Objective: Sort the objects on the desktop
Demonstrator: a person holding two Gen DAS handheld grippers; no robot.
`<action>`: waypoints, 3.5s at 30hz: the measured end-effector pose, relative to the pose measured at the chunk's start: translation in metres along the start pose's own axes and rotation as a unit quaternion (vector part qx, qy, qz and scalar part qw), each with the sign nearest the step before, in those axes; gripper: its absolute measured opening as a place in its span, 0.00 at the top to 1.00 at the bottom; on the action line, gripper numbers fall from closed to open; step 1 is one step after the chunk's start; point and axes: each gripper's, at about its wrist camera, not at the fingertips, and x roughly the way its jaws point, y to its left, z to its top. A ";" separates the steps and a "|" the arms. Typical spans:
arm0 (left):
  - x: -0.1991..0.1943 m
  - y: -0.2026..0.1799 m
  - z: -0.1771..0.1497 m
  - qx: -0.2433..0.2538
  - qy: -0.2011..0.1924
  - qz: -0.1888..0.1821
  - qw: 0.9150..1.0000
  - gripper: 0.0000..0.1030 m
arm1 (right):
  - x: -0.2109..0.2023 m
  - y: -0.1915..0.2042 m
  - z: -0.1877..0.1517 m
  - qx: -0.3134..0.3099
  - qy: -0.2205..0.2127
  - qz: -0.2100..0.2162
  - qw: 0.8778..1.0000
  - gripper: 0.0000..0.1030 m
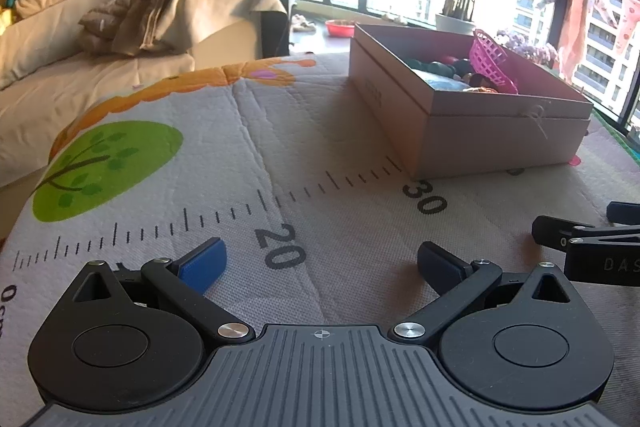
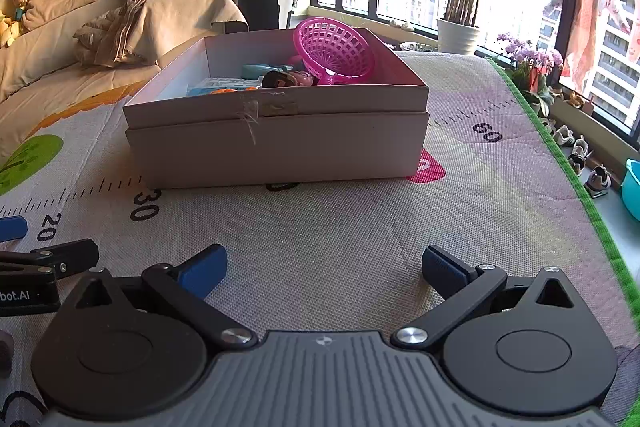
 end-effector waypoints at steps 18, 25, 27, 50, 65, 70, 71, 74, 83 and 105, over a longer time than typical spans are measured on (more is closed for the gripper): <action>-0.003 0.004 0.000 -0.011 -0.005 -0.010 1.000 0.00 | 0.000 0.000 0.000 0.000 0.000 0.000 1.000 0.00; -0.003 0.004 0.000 -0.011 -0.005 -0.010 1.000 0.00 | 0.000 0.000 0.000 0.000 0.000 0.000 1.000 0.00; -0.003 0.004 0.000 -0.011 -0.005 -0.010 1.000 0.00 | 0.000 0.000 0.000 0.000 0.000 0.000 1.000 0.00; -0.003 0.005 0.000 -0.013 -0.006 -0.011 1.000 0.00 | 0.000 0.000 0.000 0.000 0.000 0.000 1.000 0.00; -0.003 0.005 0.000 -0.017 -0.007 -0.015 1.000 0.00 | 0.001 0.001 0.000 0.000 0.000 0.000 1.000 0.00; -0.003 0.005 0.000 -0.017 -0.007 -0.015 1.000 0.00 | 0.001 0.001 0.000 0.001 0.000 0.000 1.000 0.00; -0.003 0.005 0.000 -0.017 -0.007 -0.015 1.000 0.00 | 0.001 0.001 0.000 0.001 0.000 0.000 1.000 0.00; -0.003 0.005 0.000 -0.017 -0.007 -0.015 1.000 0.00 | 0.001 0.001 0.000 0.001 0.000 0.000 1.000 0.00; -0.003 0.006 0.000 -0.018 -0.008 -0.015 1.000 0.00 | 0.001 0.001 0.000 0.001 0.000 0.000 1.000 0.00; -0.003 0.005 0.000 -0.016 -0.007 -0.014 1.000 0.00 | 0.000 0.000 0.000 0.000 0.000 0.000 1.000 0.00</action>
